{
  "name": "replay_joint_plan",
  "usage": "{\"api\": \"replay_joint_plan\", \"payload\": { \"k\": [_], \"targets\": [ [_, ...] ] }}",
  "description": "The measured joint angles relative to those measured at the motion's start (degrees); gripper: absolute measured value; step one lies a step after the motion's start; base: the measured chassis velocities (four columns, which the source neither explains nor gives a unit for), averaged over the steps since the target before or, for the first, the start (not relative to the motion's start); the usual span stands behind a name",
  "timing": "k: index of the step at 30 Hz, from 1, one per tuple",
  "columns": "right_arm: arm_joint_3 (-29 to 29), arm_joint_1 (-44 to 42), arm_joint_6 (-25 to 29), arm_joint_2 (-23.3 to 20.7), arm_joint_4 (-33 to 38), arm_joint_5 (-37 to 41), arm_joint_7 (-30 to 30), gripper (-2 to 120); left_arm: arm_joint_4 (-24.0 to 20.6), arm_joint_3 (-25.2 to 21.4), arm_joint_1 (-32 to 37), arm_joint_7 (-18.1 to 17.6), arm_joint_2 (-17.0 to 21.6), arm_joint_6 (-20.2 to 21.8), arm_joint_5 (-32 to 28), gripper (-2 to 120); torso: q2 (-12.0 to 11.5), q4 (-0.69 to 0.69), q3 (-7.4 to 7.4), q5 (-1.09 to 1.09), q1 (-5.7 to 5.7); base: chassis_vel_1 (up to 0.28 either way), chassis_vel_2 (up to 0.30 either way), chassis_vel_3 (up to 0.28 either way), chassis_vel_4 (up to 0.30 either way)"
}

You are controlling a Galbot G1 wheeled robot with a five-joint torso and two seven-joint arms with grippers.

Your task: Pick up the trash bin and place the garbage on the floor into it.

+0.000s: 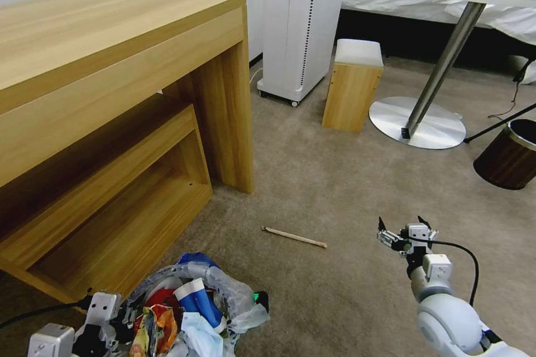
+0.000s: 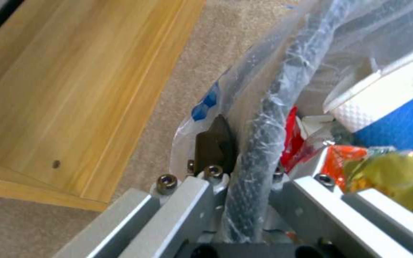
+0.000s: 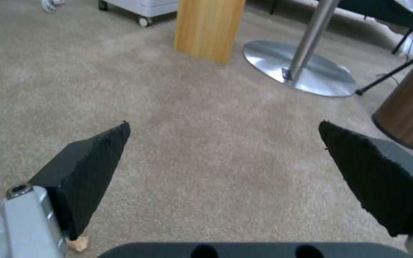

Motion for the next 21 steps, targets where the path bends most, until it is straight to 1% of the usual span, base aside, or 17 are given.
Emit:
{"api": "replay_joint_plan", "payload": {
  "k": [6,14,21],
  "targets": [
    [-0.9,1.0,0.2,-1.1,-0.7,-0.9,-0.8,100,0.0,-1.7,0.3,0.5,0.0,-0.2,1.2,0,0.0,0.0,0.0,0.0,0.01,0.0,0.0,0.0,0.0],
    [-3.3,1.9,-0.3,-1.1,-1.2,-0.7,-1.0,100,0.3,-0.9,0.6,0.8,-1.2,-0.3,3.6,0,0.0,0.01,0.0,0.0,0.01,0.0,0.0,0.0,0.0],
    [-4.4,2.4,-0.4,-1.6,-1.3,-0.6,-1.0,100,0.6,-1.1,0.6,0.5,-1.4,-0.5,3.9,0,0.0,0.0,0.0,0.0,0.0,-0.026,-0.026,-0.034,-0.027]
  ]
}}
